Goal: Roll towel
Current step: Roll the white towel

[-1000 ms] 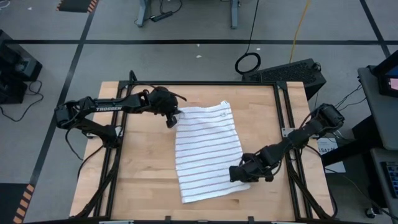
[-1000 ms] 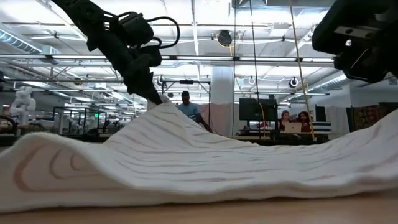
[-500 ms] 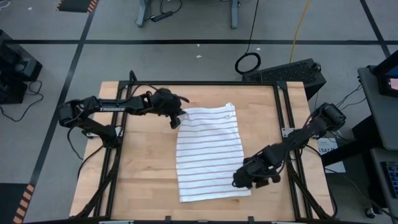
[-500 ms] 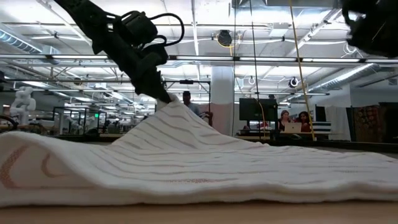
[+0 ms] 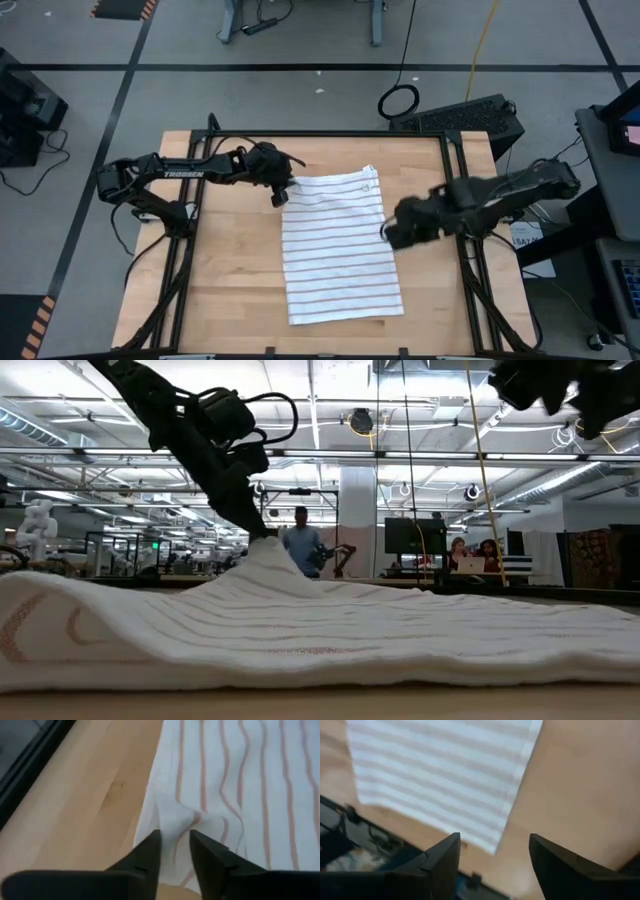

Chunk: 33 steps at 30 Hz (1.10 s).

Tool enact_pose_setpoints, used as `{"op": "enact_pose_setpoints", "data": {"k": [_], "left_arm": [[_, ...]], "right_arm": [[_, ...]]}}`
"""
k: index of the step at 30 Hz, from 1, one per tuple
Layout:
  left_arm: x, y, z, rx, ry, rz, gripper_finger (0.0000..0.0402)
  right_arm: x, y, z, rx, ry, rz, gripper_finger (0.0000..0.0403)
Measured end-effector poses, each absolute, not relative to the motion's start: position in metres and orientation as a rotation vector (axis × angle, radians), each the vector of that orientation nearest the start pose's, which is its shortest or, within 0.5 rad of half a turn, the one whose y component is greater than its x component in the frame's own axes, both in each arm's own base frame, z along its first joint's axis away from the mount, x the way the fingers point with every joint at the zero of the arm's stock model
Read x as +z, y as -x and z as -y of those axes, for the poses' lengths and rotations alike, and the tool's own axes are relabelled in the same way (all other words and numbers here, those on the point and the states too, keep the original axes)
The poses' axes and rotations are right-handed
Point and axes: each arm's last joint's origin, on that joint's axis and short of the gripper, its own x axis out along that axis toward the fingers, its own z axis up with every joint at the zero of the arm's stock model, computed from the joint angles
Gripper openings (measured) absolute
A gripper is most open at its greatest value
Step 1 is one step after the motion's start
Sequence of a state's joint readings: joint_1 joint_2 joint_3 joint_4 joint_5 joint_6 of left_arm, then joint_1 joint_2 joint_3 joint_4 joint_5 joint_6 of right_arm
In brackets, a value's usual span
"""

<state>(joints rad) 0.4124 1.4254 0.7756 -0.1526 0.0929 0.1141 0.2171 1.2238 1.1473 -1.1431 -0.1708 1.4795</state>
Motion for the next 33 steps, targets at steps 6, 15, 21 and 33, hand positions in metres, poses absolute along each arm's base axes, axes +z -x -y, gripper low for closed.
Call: {"op": "enact_pose_setpoints", "data": {"k": [6, 15, 21, 33], "left_arm": [[0.196, -0.240, -0.110, 0.282, 0.197, -1.086, 0.0171], [0.177, -0.236, -0.123, 0.300, 0.119, -1.130, 0.0174], [0.173, -0.247, -0.131, 0.255, -0.002, -1.062, 0.0129], [0.160, -0.253, -0.133, 0.242, -0.029, -1.123, 0.0011]], "right_arm": [[0.311, -0.202, -0.016, -0.624, -1.189, -1.109, 0.0218], [0.310, -0.213, 0.015, -0.585, -1.105, -1.030, 0.0204], [0.311, -0.215, 0.027, -0.575, -1.085, -0.979, 0.0194], [0.312, -0.215, 0.036, -0.575, -1.046, -0.958, 0.0180]]}}
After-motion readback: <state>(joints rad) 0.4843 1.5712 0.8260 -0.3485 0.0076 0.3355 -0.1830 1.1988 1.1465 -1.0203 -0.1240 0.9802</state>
